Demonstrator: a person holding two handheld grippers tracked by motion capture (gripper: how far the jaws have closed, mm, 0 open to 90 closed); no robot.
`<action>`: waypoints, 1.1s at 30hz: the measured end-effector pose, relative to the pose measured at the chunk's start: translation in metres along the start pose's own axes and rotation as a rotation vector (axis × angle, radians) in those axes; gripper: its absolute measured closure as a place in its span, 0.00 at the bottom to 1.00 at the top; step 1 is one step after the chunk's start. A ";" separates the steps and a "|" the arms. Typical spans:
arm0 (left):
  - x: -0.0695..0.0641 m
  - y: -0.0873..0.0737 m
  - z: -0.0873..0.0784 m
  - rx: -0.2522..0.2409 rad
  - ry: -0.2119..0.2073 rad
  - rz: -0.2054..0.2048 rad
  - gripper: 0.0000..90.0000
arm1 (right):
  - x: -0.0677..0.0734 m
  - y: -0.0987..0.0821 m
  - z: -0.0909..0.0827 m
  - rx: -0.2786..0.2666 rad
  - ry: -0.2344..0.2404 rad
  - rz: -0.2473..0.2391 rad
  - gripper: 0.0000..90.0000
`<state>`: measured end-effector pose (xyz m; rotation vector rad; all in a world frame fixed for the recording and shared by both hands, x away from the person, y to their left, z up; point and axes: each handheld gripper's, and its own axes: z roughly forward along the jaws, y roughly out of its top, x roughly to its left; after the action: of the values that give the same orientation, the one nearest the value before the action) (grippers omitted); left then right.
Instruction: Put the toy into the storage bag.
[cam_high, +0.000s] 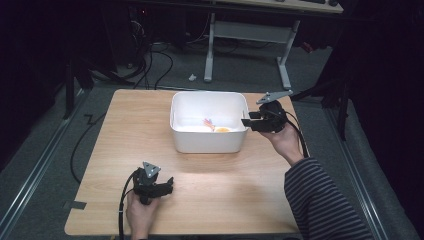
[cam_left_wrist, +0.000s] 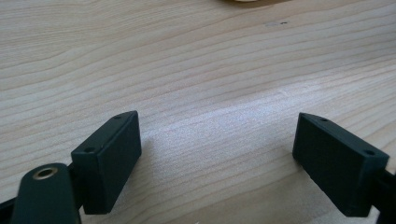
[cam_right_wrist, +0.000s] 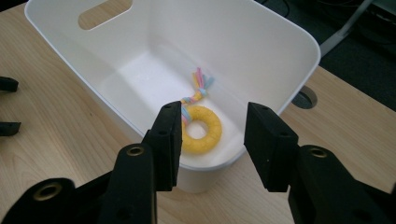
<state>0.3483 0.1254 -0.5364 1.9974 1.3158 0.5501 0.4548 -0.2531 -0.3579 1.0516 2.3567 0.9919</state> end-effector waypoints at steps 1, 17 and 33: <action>0.000 0.000 0.000 0.000 0.000 0.000 0.17 | -0.002 -0.002 -0.003 -0.006 -0.004 0.002 0.61; 0.000 0.000 0.000 0.000 0.000 0.000 0.17 | -0.013 -0.035 -0.036 -0.050 -0.014 0.059 0.57; 0.000 0.000 0.000 0.000 0.001 -0.001 0.17 | -0.013 -0.062 -0.067 -0.089 -0.029 0.065 0.55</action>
<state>0.3484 0.1253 -0.5364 1.9966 1.3170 0.5509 0.3940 -0.3225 -0.3565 1.1075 2.2466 1.0869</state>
